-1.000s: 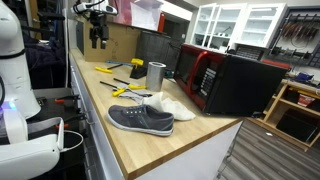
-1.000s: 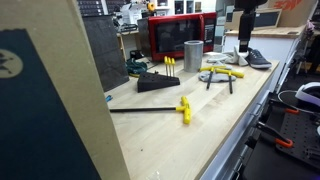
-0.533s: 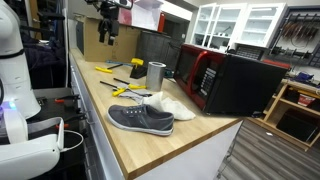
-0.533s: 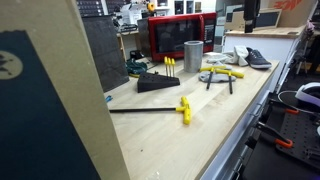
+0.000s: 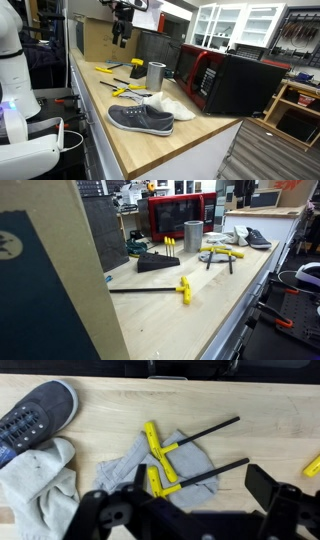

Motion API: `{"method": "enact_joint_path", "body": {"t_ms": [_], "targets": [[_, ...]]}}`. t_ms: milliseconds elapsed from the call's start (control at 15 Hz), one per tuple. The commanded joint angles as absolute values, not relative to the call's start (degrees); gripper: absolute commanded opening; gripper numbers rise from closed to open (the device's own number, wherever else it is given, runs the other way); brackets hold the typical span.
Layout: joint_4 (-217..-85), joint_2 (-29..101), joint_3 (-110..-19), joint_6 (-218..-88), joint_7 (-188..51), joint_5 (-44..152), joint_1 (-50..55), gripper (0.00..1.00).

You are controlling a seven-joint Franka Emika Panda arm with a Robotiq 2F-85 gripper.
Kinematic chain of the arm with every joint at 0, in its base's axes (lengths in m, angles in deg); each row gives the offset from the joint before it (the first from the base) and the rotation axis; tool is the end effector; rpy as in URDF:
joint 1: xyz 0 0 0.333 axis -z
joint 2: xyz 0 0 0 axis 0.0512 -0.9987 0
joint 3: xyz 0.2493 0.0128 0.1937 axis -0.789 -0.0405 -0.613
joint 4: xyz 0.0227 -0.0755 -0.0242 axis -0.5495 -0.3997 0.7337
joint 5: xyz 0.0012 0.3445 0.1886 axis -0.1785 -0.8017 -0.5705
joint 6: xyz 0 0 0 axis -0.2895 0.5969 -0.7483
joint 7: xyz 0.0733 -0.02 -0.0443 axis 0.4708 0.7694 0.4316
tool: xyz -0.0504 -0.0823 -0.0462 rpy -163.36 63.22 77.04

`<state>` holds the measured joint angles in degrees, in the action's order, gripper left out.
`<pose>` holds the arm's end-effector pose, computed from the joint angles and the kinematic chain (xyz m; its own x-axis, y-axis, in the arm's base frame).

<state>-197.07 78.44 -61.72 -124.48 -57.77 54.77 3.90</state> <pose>0.3920 -0.0585 0.4654 0.9929 0.0190 -0.1171 0.0187 -0.9998 -0.0036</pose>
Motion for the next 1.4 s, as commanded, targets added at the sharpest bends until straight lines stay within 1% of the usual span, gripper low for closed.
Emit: {"method": "enact_joint_path", "body": {"t_ms": [0, 200, 333, 667, 1000, 1333], "targets": [[-195.79, 76.65, -61.93, -123.99, -57.53, 54.18, 5.20, 1.00], [-193.00, 73.11, -61.13, -122.97, -57.52, 53.88, 5.85, 1.00], [-192.73, 73.35, -61.08, -122.49, -56.64, 53.91, 5.69, 1.00], [-193.53, 68.90, -60.84, -129.32, -58.76, 50.44, 5.74, 1.00], [-193.25, 61.09, -61.01, -135.53, -60.65, 50.35, 6.73, 1.00], [-191.04, 54.19, -60.95, -138.39, -62.14, 52.26, 7.88, 1.00]]}}
